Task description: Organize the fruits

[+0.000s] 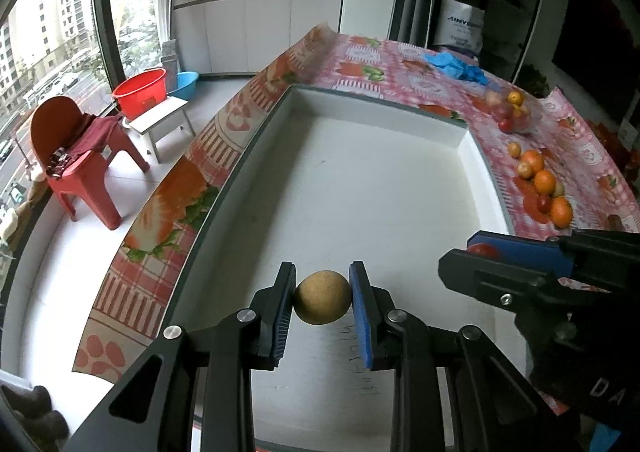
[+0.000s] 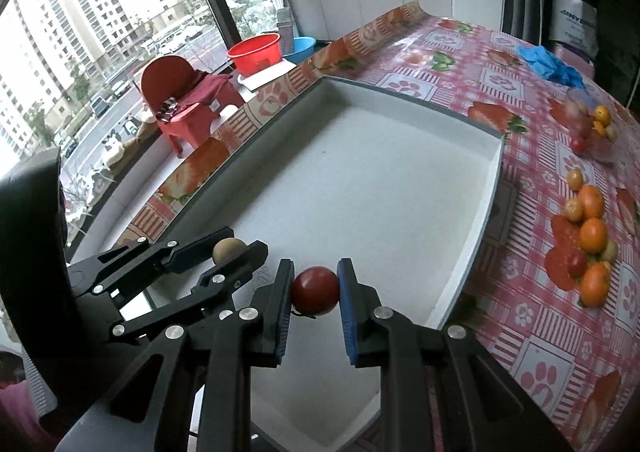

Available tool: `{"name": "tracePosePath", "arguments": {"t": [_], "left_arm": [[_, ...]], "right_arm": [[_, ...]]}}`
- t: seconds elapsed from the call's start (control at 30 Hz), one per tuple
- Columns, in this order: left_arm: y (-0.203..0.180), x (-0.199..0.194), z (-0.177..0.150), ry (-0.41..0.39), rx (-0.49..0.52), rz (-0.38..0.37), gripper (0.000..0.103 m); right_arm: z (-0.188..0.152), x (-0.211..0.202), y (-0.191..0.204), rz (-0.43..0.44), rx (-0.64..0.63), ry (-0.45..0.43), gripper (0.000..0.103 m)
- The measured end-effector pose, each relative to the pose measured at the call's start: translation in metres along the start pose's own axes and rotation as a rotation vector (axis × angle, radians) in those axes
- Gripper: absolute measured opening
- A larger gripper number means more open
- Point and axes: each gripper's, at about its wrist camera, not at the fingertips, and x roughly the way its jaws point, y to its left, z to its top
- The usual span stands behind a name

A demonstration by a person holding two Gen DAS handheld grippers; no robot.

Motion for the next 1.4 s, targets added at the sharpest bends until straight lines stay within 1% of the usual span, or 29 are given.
{"name": "tracePosePath", "arguments": {"t": [0.2,0.33,0.4,0.47,0.53,0.57,0.6,0.63,0.67,0.7,0.73,0.77,0.83,0.9,1.07,1.17,1.2,1.27,1.33,1.4], "left_arm": [[-0.001,0.008,0.000,0.018,0.011,0.014,0.029],[0.001,0.010,0.000,0.020,0.005,0.027,0.029],[0.003,0.012,-0.001,0.031,0.005,0.025,0.029],[0.004,0.014,-0.002,0.041,0.006,0.030,0.029],[0.004,0.015,-0.003,0.051,0.008,0.033,0.030],[0.004,0.015,-0.003,0.052,0.008,0.034,0.033],[0.004,0.015,-0.002,0.055,0.006,0.039,0.065],[0.005,0.012,-0.002,0.040,-0.006,0.059,0.096],[0.006,0.008,-0.003,0.010,-0.019,0.075,0.100],[0.007,0.001,-0.003,-0.037,-0.033,0.085,0.100],[0.007,-0.003,-0.002,-0.052,-0.033,0.076,0.100],[0.006,-0.004,-0.001,-0.046,-0.033,0.067,0.100],[0.006,-0.007,0.002,-0.036,-0.041,0.047,0.100],[0.003,-0.013,0.003,-0.049,-0.045,0.030,0.100],[-0.020,-0.032,0.007,-0.085,-0.022,-0.045,0.100],[-0.049,-0.044,0.009,-0.100,0.007,-0.108,0.100],[-0.061,-0.047,0.010,-0.100,0.025,-0.135,0.100],[-0.096,-0.051,0.009,-0.091,0.082,-0.188,0.100],[-0.129,-0.050,0.006,-0.079,0.134,-0.215,0.100],[-0.165,-0.045,0.003,-0.065,0.188,-0.222,0.100]], "right_arm": [[0.000,0.007,-0.008,-0.004,0.019,0.022,0.026],[0.000,0.011,-0.009,0.011,0.024,0.036,0.026],[-0.001,0.011,-0.007,0.014,0.022,0.037,0.036],[0.000,0.010,-0.007,0.019,0.023,0.032,0.069],[0.001,0.006,-0.006,0.020,0.024,0.013,0.077],[0.002,0.003,-0.006,0.021,0.023,0.006,0.080],[0.003,0.001,-0.006,0.018,0.022,0.000,0.081],[0.003,-0.002,-0.007,0.010,0.024,-0.009,0.084],[0.004,-0.006,-0.009,0.002,0.028,-0.020,0.088],[0.005,-0.010,-0.013,-0.009,0.038,-0.036,0.090],[0.005,-0.013,-0.016,-0.021,0.049,-0.045,0.097],[0.005,-0.017,-0.021,-0.034,0.060,-0.055,0.103],[0.003,-0.027,-0.033,-0.059,0.083,-0.087,0.103],[-0.002,-0.038,-0.047,-0.088,0.104,-0.114,0.103],[-0.022,-0.066,-0.101,-0.193,0.198,-0.164,0.103],[-0.042,-0.077,-0.140,-0.274,0.258,-0.160,0.103],[-0.052,-0.079,-0.156,-0.313,0.282,-0.144,0.103],[-0.069,-0.085,-0.182,-0.351,0.326,-0.129,0.103],[-0.091,-0.092,-0.207,-0.385,0.373,-0.113,0.103],[-0.112,-0.098,-0.228,-0.429,0.404,-0.097,0.103]]}}
